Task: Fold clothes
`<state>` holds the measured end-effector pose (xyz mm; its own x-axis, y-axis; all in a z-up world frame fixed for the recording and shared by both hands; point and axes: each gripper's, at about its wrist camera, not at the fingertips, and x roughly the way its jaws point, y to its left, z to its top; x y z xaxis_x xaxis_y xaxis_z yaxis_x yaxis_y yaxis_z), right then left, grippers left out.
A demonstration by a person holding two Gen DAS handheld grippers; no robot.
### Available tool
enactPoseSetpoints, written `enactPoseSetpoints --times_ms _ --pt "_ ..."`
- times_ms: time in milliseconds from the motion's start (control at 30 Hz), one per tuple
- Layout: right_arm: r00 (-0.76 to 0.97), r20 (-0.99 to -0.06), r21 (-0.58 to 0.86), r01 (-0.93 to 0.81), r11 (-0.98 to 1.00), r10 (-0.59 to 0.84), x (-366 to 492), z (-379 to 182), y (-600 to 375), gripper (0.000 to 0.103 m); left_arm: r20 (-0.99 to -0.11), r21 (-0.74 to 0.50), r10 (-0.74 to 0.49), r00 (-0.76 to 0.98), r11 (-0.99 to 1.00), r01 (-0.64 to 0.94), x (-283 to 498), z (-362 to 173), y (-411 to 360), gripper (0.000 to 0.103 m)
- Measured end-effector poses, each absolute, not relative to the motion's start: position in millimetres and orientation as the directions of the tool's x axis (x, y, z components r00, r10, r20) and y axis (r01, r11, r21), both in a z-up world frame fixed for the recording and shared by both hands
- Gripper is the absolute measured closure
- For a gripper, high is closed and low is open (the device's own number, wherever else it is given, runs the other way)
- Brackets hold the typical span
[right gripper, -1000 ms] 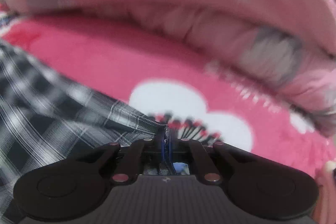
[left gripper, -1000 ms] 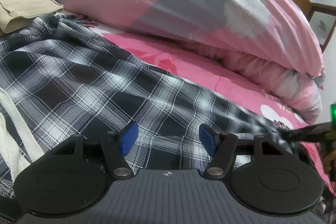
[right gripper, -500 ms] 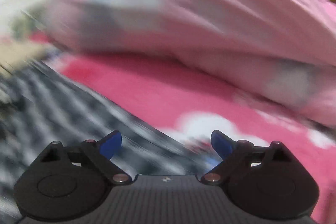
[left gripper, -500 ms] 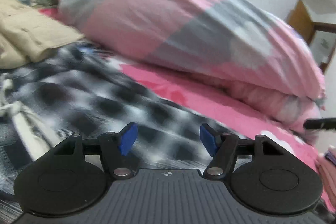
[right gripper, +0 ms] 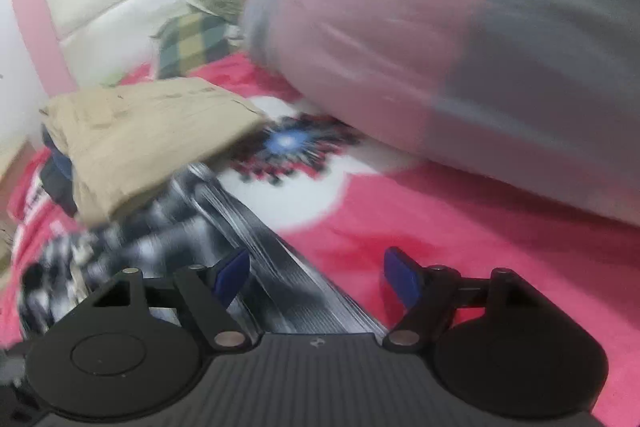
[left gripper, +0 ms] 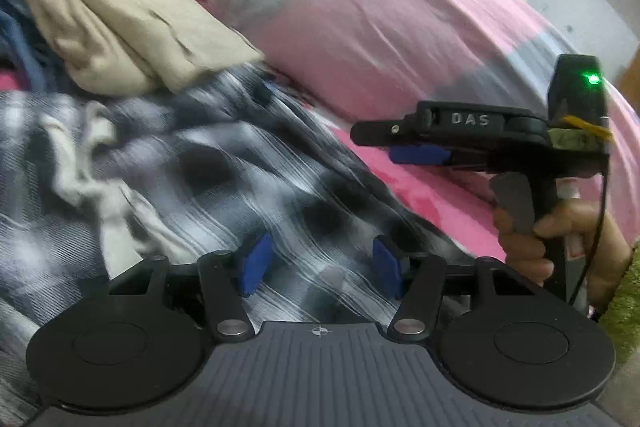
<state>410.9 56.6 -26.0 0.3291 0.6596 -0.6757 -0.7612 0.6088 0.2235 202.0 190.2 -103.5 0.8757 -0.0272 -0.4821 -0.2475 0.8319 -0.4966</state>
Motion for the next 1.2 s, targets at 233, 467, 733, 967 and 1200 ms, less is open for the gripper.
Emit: enactPoseSetpoints --times_ms 233,467,733,967,1200 --pt "0.303 -0.689 0.142 -0.834 0.533 0.658 394.5 -40.8 99.8 0.06 -0.477 -0.492 0.026 0.878 0.821 -0.292 197.9 -102.9 196.9 0.044" --pt "0.361 -0.631 0.233 -0.756 0.611 0.687 420.8 -51.7 99.7 0.096 -0.477 -0.46 0.045 0.878 0.838 -0.293 197.6 -103.3 190.1 0.043" --pt "0.348 -0.668 0.355 -0.628 0.693 0.658 448.0 -69.8 98.3 0.081 -0.479 -0.46 0.044 0.877 0.838 -0.293 195.9 -105.4 189.7 0.043" --pt "0.418 -0.555 0.235 -0.751 0.618 0.719 411.6 -21.9 78.8 0.055 -0.474 -0.462 0.1 0.875 0.818 -0.343 188.2 -104.2 187.4 0.043" --pt "0.25 -0.653 0.225 -0.837 0.498 0.715 415.2 -55.6 160.4 0.079 -0.473 -0.472 0.115 0.873 0.804 -0.362 187.5 -106.4 189.0 0.043"
